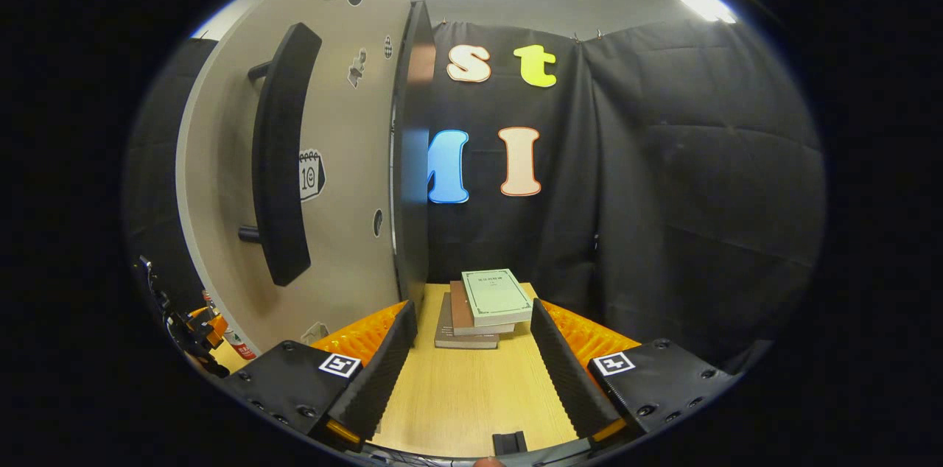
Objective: Open the cabinet door with the right hand, grasp the bottle in the cabinet with the left hand and place it on the coaster, then close the cabinet door with the right hand.
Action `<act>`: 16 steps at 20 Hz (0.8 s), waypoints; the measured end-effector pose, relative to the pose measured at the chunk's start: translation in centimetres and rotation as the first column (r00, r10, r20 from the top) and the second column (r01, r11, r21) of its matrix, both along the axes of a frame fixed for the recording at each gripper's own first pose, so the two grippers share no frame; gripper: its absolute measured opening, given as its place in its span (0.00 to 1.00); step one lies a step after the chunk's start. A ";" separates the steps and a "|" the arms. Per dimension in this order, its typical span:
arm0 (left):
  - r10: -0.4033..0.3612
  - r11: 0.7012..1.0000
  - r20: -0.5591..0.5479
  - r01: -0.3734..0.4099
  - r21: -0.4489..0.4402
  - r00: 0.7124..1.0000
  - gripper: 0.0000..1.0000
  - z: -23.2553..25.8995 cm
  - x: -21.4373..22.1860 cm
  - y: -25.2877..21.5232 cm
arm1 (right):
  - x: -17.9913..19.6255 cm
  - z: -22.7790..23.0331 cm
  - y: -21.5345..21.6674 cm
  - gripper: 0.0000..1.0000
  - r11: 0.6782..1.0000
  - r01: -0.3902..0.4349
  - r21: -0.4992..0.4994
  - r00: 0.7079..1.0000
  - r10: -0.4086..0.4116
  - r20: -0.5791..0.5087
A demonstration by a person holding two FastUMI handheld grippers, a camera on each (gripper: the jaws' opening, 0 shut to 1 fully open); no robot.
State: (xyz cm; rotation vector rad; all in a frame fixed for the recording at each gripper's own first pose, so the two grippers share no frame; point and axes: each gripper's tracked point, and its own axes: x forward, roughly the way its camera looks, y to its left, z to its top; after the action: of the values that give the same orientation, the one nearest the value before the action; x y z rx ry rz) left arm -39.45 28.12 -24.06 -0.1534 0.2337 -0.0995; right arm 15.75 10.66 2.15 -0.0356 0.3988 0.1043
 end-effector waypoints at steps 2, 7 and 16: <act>-0.004 1.000 0.003 0.004 0.013 1.000 0.72 -0.9 -0.3 -0.2 | -0.1 -0.1 0.0 0.94 1.000 -0.003 -0.005 1.000 0.003 -0.006; 0.013 1.000 -0.010 -0.013 -0.006 1.000 0.70 -3.2 -0.1 -0.2 | -0.5 -0.4 -0.3 1.00 0.999 -0.013 -0.030 1.000 0.013 -0.024; -0.002 0.998 -0.007 0.002 0.056 1.000 0.77 -2.2 -0.4 -1.5 | -0.3 -0.4 -0.4 0.99 1.000 0.023 -0.005 0.999 -0.023 -0.026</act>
State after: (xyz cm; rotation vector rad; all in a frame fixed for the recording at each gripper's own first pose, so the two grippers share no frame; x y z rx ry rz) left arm -39.90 26.59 -26.26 -0.0974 0.2432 -0.0941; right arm 15.48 10.22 1.80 -0.0343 0.4253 0.0810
